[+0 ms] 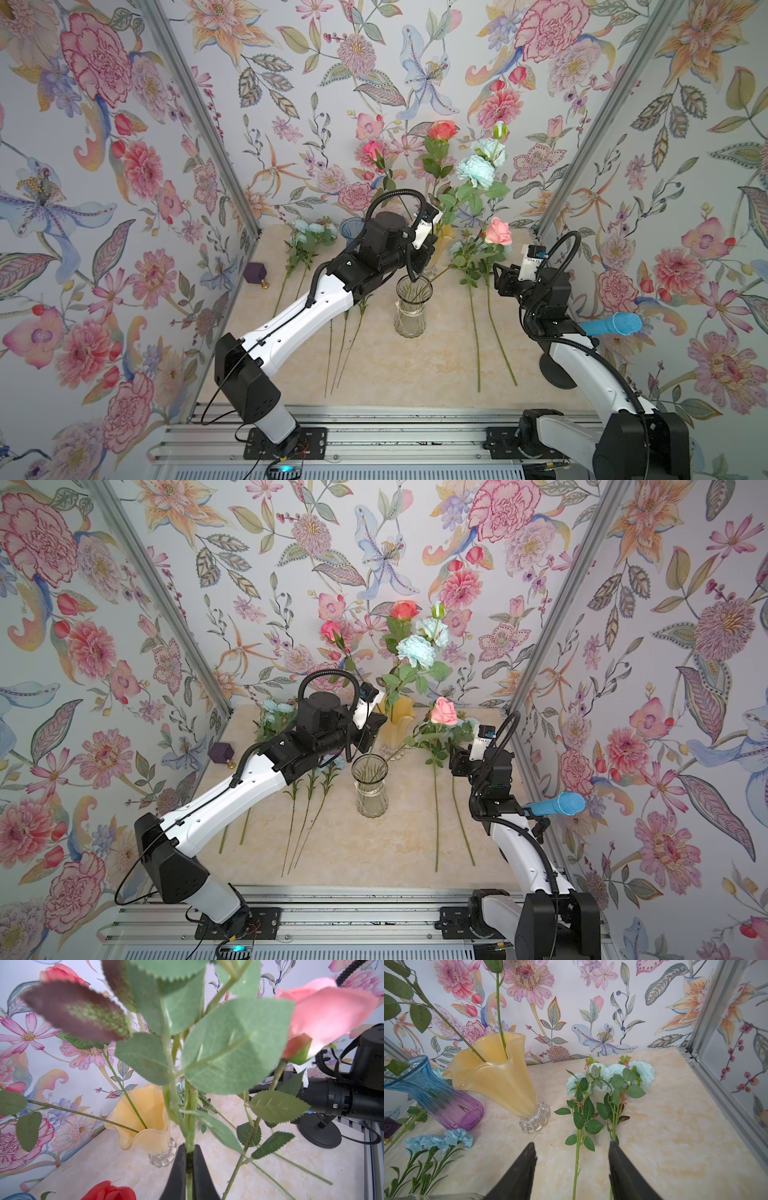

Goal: Pick out blue flowers from the vase
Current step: Pick up the flower from the vase.

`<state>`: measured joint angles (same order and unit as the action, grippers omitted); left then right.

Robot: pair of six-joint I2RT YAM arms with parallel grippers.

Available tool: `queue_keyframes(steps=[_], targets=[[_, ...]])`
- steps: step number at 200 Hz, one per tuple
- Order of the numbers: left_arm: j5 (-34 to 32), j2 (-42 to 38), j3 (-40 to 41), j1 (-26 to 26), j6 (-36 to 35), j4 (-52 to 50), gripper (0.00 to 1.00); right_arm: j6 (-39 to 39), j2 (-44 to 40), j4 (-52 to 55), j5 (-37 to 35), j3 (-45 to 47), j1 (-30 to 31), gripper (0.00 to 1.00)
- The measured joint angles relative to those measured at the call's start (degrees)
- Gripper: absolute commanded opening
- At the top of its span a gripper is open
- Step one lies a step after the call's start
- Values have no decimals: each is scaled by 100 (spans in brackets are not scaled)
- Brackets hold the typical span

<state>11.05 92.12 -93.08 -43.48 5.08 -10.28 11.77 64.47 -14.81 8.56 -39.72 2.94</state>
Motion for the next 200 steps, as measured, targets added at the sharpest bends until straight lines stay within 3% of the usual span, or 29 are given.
queue_keyframes(steps=[94, 200], targets=[[140, -450, 273, 151, 404, 649, 0, 0, -68, 2, 2, 0, 0, 55], [686, -695, -356, 197, 844, 911, 0, -20, -61, 7, 4, 0, -26, 67]])
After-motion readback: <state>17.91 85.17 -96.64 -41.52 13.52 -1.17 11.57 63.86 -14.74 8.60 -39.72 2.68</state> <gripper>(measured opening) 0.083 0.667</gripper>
